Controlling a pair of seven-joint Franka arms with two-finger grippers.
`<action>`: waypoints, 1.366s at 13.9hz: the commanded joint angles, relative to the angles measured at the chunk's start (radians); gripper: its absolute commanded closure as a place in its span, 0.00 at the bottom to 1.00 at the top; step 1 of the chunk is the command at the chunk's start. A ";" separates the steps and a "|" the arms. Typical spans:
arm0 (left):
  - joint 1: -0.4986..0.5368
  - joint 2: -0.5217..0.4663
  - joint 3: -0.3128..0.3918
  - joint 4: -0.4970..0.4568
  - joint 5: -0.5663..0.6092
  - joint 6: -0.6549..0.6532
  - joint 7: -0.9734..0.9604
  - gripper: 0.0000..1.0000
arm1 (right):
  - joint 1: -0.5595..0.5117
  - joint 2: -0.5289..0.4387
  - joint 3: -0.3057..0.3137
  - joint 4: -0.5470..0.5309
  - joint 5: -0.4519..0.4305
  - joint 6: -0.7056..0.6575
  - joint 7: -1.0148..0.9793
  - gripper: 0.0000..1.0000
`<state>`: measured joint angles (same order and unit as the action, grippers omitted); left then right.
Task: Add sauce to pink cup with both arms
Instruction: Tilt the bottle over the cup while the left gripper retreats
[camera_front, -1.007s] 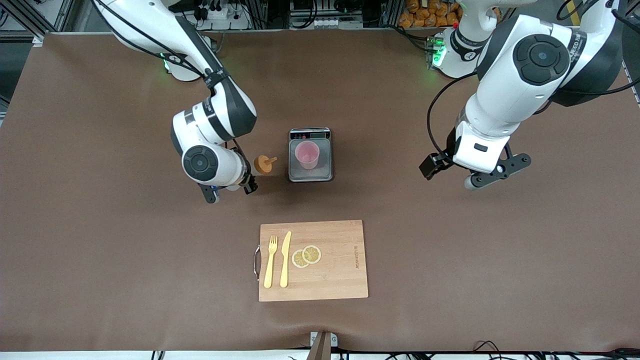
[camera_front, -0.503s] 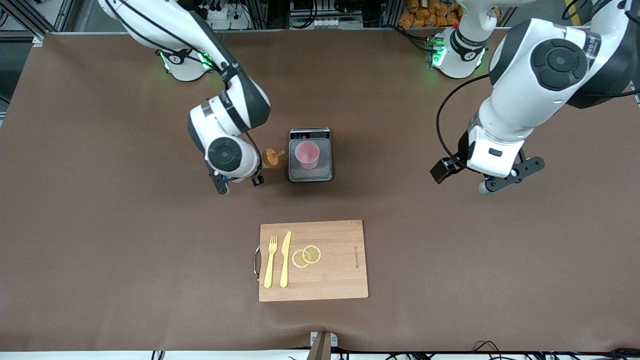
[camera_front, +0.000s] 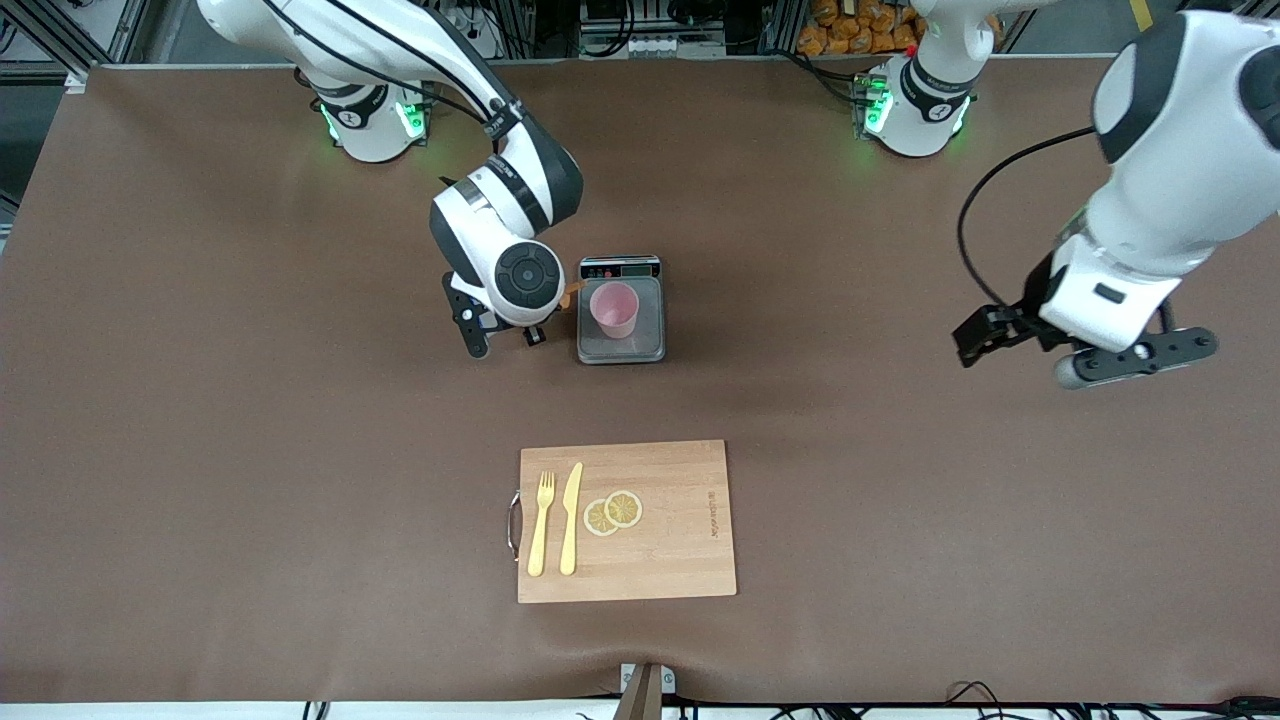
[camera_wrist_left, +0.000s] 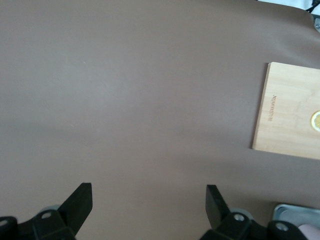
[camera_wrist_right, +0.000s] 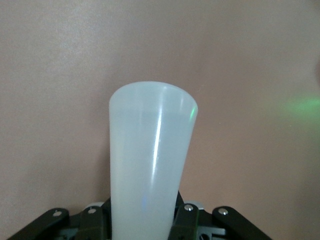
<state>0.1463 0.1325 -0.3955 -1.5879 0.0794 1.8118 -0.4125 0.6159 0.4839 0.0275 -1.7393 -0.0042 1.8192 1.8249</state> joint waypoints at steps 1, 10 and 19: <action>0.047 -0.045 -0.011 -0.007 0.022 -0.022 0.093 0.00 | 0.004 0.025 -0.006 0.052 -0.023 -0.023 0.065 0.64; 0.081 -0.097 -0.011 0.078 0.008 -0.189 0.156 0.00 | 0.047 0.128 -0.008 0.220 -0.046 -0.185 0.111 0.65; 0.087 -0.189 0.030 0.077 -0.038 -0.218 0.227 0.00 | 0.071 0.191 -0.006 0.340 -0.142 -0.363 0.140 0.67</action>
<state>0.2211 -0.0231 -0.3841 -1.5074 0.0637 1.6085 -0.2374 0.6873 0.6489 0.0223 -1.4690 -0.1242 1.5119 1.9465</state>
